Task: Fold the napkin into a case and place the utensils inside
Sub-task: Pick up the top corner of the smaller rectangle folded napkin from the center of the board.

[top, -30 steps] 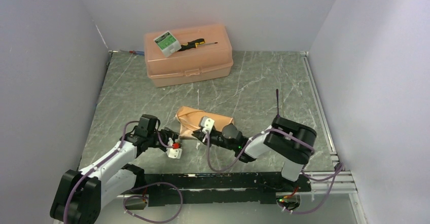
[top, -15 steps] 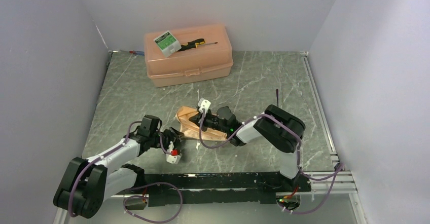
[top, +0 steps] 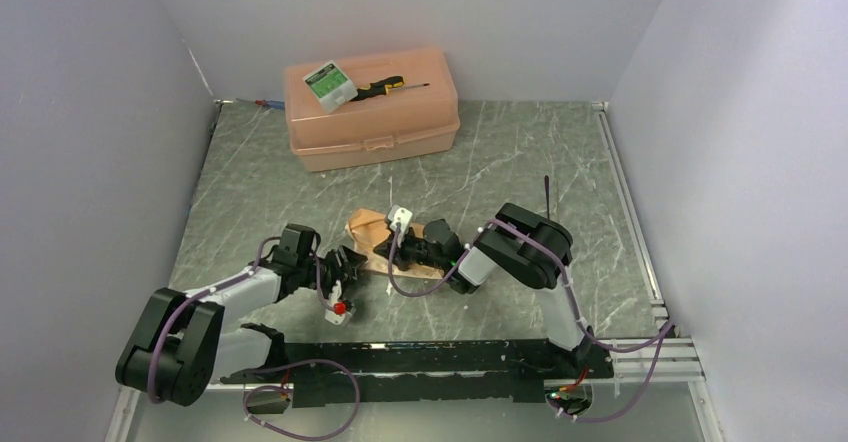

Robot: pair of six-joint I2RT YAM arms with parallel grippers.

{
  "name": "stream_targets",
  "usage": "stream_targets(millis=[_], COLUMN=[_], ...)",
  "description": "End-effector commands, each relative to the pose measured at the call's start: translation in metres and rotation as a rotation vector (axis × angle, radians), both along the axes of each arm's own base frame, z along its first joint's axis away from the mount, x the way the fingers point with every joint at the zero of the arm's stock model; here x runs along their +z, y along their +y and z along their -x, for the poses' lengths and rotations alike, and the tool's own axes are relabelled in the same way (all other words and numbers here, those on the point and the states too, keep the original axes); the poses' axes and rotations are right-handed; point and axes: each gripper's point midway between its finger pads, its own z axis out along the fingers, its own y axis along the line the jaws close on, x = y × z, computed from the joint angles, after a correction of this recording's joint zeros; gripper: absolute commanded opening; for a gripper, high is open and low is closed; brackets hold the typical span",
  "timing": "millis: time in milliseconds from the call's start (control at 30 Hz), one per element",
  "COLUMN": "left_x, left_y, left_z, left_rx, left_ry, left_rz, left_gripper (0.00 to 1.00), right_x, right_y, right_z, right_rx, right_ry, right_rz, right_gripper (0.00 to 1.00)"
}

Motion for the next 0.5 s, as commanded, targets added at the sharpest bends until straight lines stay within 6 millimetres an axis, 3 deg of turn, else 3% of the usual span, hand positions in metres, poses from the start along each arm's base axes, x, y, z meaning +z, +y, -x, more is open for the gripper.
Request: stream_targets(millis=[0, 467], left_x=[-0.038, -0.041], left_y=[0.021, 0.027], left_z=[0.023, -0.014], left_rx=[-0.018, -0.021], left_ry=[0.095, -0.025], left_rz=[-0.132, -0.229], left_gripper=[0.51, 0.48], right_x=[-0.021, -0.036], right_y=[-0.008, -0.026], right_z=[-0.005, 0.000], right_rx=[-0.040, -0.047], right_ry=[0.030, 0.041], right_rz=[0.026, 0.054], right_gripper=[0.00, 0.00])
